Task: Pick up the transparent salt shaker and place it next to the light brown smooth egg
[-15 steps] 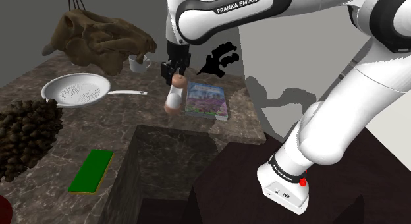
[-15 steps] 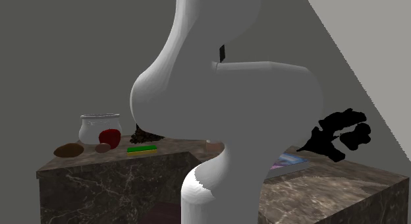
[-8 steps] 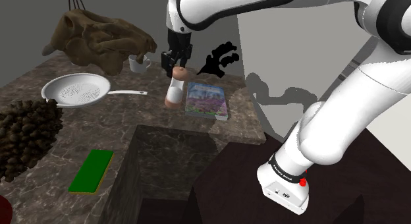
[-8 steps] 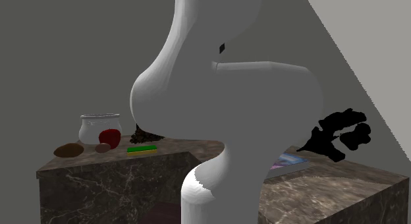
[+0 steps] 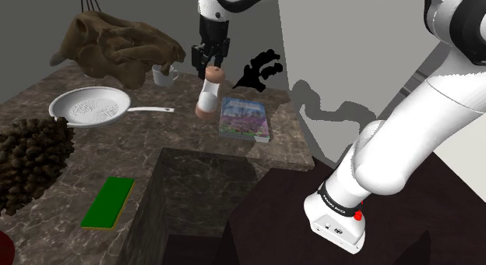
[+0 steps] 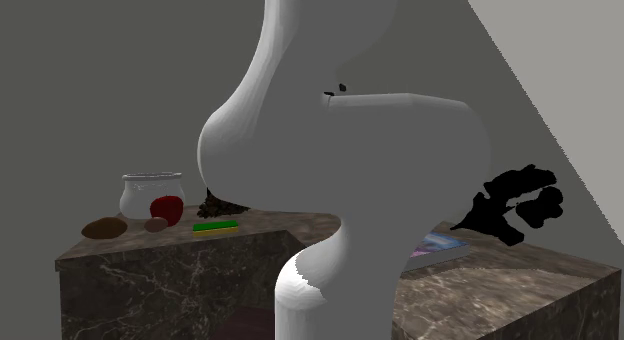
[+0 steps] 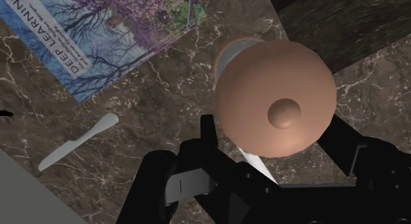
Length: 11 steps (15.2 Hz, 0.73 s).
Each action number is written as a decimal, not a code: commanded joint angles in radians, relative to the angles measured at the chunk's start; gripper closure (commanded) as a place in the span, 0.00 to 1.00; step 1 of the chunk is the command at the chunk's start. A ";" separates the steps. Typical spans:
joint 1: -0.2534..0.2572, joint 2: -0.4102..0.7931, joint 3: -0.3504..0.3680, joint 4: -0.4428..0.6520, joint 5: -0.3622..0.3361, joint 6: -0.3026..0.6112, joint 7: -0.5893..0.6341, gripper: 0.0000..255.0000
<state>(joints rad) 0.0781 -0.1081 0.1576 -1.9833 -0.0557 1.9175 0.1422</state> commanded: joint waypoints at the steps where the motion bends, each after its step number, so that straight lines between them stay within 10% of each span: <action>1: 0.001 0.000 0.001 0.027 0.001 -0.028 0.000 1.00; 11: 0.001 0.000 0.001 0.161 0.003 -0.162 -0.008 1.00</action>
<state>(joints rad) 0.0790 -0.1134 0.1585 -1.8423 -0.0523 1.7711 0.1352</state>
